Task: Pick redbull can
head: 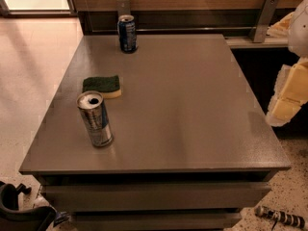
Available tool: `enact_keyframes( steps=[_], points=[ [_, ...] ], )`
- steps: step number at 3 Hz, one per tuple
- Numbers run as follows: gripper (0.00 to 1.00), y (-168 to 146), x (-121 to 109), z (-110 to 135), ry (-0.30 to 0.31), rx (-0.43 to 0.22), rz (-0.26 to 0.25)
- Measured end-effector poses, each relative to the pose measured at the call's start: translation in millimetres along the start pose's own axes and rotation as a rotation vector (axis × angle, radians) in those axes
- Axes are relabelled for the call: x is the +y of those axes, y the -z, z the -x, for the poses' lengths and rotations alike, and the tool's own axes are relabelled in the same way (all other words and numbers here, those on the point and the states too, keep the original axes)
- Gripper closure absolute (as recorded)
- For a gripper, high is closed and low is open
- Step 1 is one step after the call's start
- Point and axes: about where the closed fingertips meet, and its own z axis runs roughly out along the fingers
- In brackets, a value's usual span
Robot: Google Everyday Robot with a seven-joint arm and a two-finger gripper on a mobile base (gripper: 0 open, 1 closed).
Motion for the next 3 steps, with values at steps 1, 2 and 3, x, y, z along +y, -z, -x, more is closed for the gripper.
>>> enact_keyframes(
  steps=[1,2,3],
  points=[
    [0.00,0,0,0,0.000,0.000,0.000],
    [0.00,-21,8,7,0.022,-0.106,0.038],
    [0.00,-47,18,29,0.068,-0.279,0.086]
  ],
)
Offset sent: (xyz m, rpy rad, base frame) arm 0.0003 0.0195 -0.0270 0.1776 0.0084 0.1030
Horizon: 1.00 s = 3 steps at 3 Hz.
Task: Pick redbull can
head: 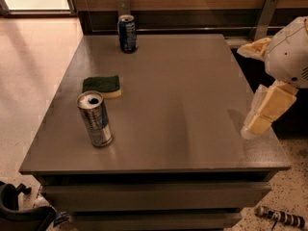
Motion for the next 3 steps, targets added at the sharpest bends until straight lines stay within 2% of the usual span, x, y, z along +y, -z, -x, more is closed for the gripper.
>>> enact_keyframes(
  steps=[1,3],
  points=[
    [0.00,-31,5,23,0.004,-0.163,0.032],
    [0.00,-79,4,51,-0.093,-0.444,0.074]
  ],
)
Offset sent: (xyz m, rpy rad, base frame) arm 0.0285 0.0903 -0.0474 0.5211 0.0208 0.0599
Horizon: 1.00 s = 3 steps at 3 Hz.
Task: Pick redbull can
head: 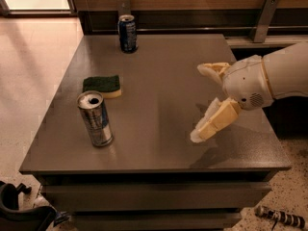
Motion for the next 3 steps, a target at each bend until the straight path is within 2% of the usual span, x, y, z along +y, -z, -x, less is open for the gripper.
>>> enact_keyframes(
  steps=[2,3],
  points=[
    [0.00,-4.1,1.7,4.8,-0.066,-0.159,-0.001],
    [0.00,-8.8,2.8,7.5,-0.063,-0.174,0.007]
  ],
)
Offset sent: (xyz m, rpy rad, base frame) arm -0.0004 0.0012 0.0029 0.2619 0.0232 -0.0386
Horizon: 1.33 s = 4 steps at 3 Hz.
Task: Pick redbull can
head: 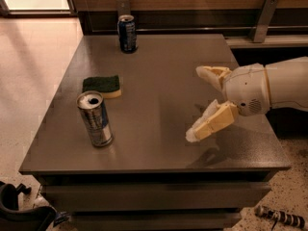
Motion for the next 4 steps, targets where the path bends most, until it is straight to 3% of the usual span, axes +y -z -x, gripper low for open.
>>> enact_keyframes(
  steps=[2,3,4],
  points=[
    [0.00,-52,12,24,0.026,-0.158,0.081],
    [0.00,-98,26,40,0.043,-0.243,0.126],
    [0.00,-125,36,45,0.063,-0.270,0.146]
  ],
)
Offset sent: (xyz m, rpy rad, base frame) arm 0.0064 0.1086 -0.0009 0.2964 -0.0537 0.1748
